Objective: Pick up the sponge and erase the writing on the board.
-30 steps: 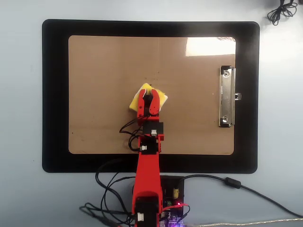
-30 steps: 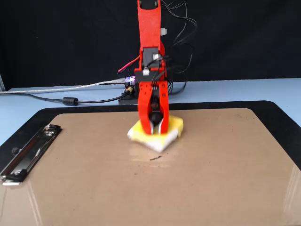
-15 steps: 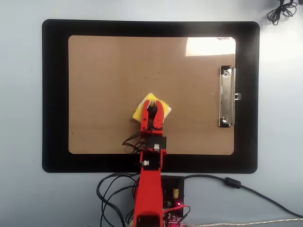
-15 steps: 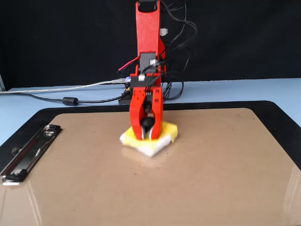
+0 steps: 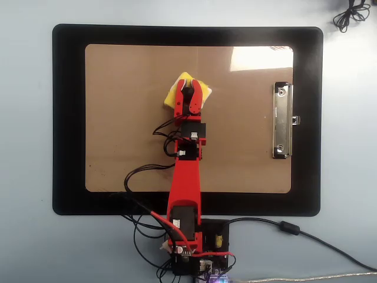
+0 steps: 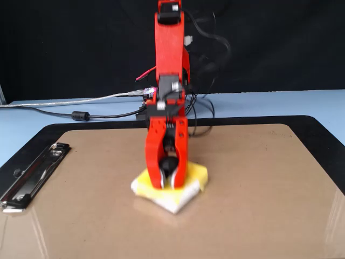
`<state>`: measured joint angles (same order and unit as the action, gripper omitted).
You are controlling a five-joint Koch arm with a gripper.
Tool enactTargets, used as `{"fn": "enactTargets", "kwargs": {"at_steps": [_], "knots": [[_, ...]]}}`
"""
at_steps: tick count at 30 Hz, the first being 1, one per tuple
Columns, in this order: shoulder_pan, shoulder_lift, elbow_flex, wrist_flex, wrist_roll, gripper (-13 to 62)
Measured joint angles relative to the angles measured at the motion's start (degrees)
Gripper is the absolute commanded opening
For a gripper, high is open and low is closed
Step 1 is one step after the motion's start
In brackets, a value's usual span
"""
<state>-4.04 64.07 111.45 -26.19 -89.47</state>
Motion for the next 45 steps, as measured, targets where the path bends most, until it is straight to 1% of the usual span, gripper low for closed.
{"fn": "enactTargets", "kwargs": {"at_steps": [2, 4, 7, 9, 11, 13, 14, 16, 18, 20, 21, 23, 25, 27, 31, 32, 35, 39, 45], "knots": [[-0.62, 0.18, 0.88, -1.14, 0.00, -8.0], [-1.23, 4.57, 6.86, -1.23, 0.00, -8.0], [-3.43, 15.56, 21.80, -1.14, 0.00, -8.0], [-5.27, 26.46, 33.93, -0.79, 0.00, -8.0], [-6.86, 32.96, 38.50, 0.26, 0.18, -8.0], [-7.56, 36.56, 40.61, 0.62, 0.44, -8.0], [-8.09, 36.56, 40.61, 0.62, 0.26, -8.0], [-9.32, 32.43, 36.39, 0.62, 0.26, -8.0], [-10.46, 24.35, 26.63, 0.70, 0.26, -8.0], [-10.81, 12.66, 13.80, 0.26, 0.00, -8.0], [-10.90, 9.32, 11.16, -0.79, -0.09, -8.0], [-10.90, 6.06, 8.88, -2.37, 0.00, -7.9], [-10.99, 7.38, 9.49, -2.81, 0.00, -8.0], [-11.95, 11.95, 14.24, -2.37, 0.00, -8.0], [-16.52, 25.40, 23.55, 0.88, 0.35, -8.0], [-18.63, 30.41, 24.35, 2.02, 0.26, -8.0], [-24.96, 38.06, 24.43, 2.11, 0.18, -8.0], [-38.85, 39.37, 24.61, 2.37, -0.88, -7.9], [-49.66, 38.14, 24.87, 2.46, -2.20, -7.8]]}}
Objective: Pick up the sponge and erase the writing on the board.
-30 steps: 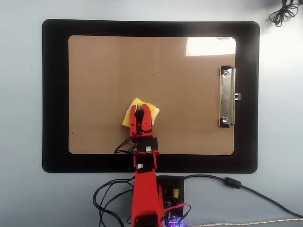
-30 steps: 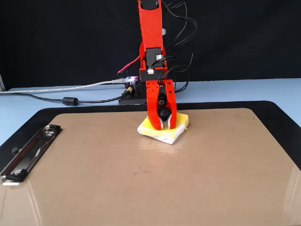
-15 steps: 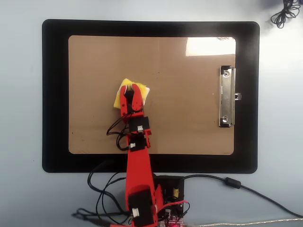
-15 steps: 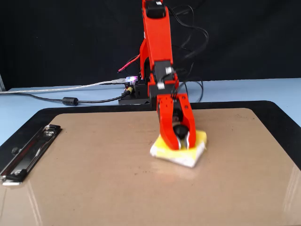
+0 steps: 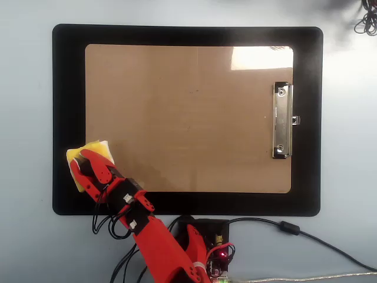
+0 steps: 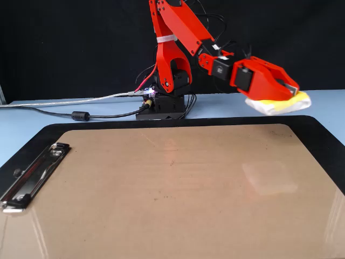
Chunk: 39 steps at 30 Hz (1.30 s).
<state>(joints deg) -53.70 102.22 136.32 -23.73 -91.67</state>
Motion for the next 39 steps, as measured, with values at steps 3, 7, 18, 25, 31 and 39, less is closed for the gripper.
{"fn": "enactTargets", "kwargs": {"at_steps": [3, 7, 18, 25, 31, 39], "knots": [[-0.97, -2.20, 0.09, 0.09, 0.00, -7.6], [-1.14, -6.33, 0.00, 0.00, -0.09, 11.6], [-2.99, -7.91, -0.09, 1.85, -0.18, 30.0], [-0.09, 19.86, -14.15, 41.48, -2.64, 30.1], [16.88, 24.87, -31.11, 94.13, -4.13, 33.6], [40.17, 24.52, -16.00, 111.88, -0.35, 34.0]]}}
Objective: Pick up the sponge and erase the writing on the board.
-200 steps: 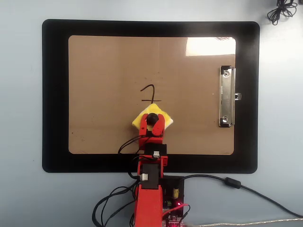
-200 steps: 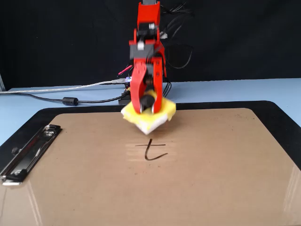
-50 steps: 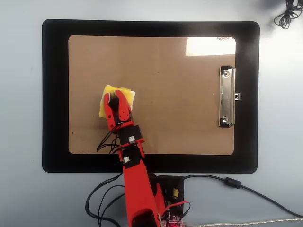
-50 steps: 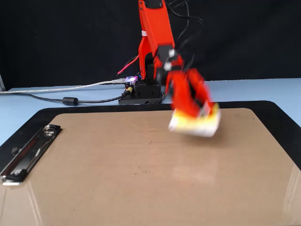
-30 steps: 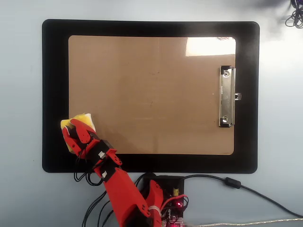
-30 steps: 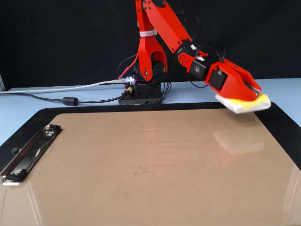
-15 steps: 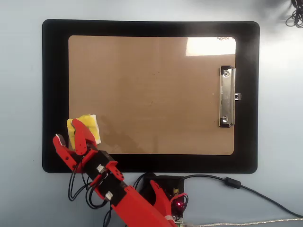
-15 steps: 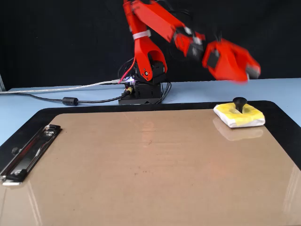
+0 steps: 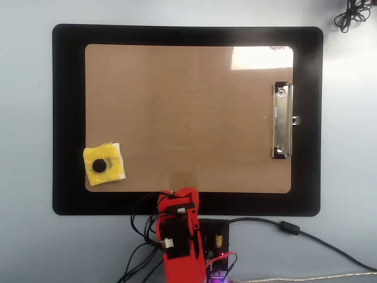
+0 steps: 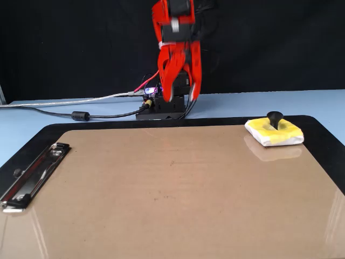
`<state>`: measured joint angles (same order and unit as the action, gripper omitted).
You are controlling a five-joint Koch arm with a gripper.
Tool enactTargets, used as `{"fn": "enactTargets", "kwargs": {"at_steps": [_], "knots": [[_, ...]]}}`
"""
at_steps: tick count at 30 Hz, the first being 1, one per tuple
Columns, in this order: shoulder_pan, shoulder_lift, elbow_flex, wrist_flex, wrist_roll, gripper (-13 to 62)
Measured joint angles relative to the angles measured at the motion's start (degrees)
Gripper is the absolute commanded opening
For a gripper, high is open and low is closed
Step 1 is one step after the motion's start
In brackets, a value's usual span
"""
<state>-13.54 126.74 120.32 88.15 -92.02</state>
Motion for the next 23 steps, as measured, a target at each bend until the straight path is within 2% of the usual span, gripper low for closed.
{"fn": "enactTargets", "kwargs": {"at_steps": [7, 15, 23], "knots": [[14.50, 5.01, 12.74, 0.97, 1.23, 34.3], [15.29, 5.36, 19.25, 0.97, 2.90, 34.3], [15.47, 5.36, 19.42, 0.88, 2.99, 34.5]]}}
